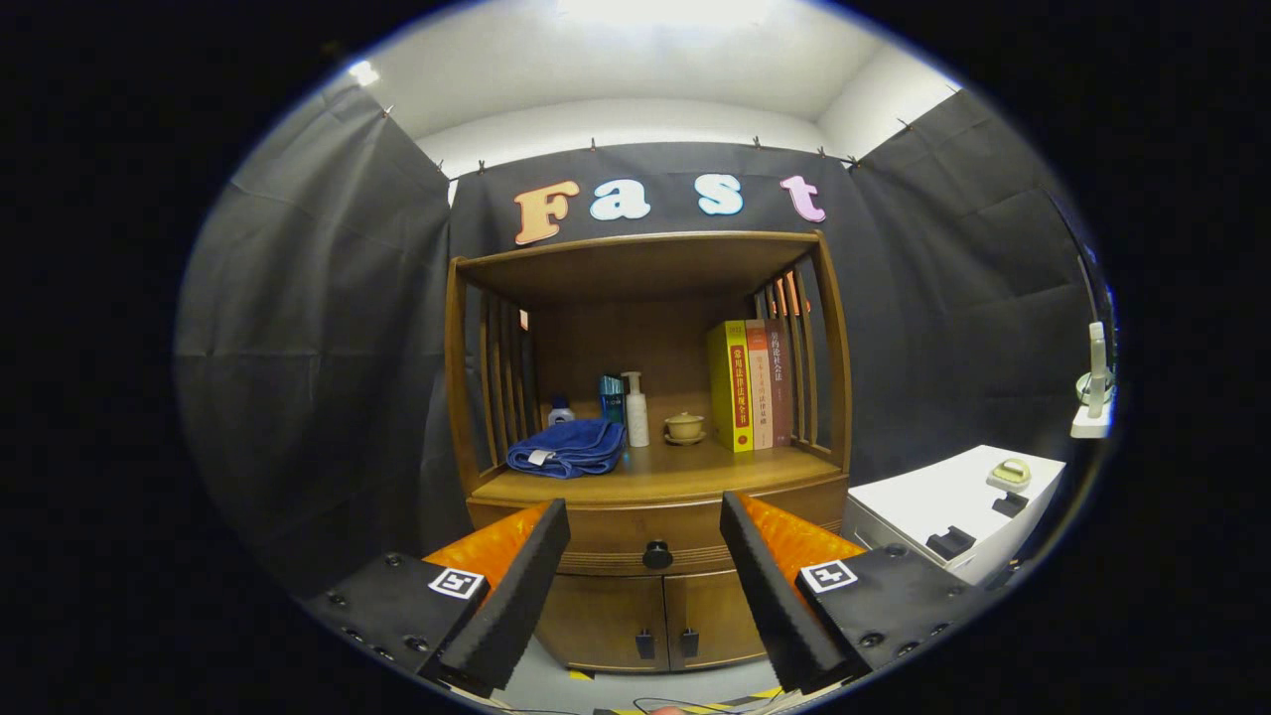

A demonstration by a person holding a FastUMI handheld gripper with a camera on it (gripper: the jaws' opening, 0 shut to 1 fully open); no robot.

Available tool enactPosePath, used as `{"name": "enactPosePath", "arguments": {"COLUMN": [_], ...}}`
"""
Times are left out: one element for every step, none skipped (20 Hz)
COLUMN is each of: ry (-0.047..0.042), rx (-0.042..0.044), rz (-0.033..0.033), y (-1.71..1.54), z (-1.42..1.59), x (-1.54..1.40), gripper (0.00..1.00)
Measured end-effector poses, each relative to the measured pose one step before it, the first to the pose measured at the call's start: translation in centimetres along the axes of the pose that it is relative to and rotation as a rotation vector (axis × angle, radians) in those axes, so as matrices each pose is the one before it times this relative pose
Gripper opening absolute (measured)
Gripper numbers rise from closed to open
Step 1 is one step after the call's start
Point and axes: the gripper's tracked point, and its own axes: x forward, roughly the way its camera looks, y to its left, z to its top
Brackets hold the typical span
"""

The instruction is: Pull open the drawer, take out the items inside it, and place them on the countertop above the cabinet.

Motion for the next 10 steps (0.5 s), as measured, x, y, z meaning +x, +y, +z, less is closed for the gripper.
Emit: {"name": "enactPosePath", "arguments": {"ry": [-0.00078,-0.00014,-0.00123,-0.00005,0.00000,0.00009,-0.00032,0.00087,-0.00153,-0.00045], "rx": [-0.00176,-0.00239,-0.00071,0.00003,0.00105,0.00095,-0.00009,-0.00176,-0.00445,-0.00481], "rz": [-0.00150,-0.00068,0.00007,0.00051,0.00006,-0.00017,0.00012,0.00108,0.00296,0.00154], "y": [-0.037,0.054,0.030,0.007,0.015,0.033,0.033,0.041,0.021,-0.072], "z": [0.042,-0.002,0.024,-0.027,0.012,-0.005,-0.051,-0.026,-0.074,-0.114], "x": [-0.009,-0.068,0.046,-0.054,-0.007,-0.015,0.048,-0.038,0.025,0.015], "gripper": [1.00,1.00,1.00,1.00,1.00,1.00,1.00,1.00,1.00,1.00]}}
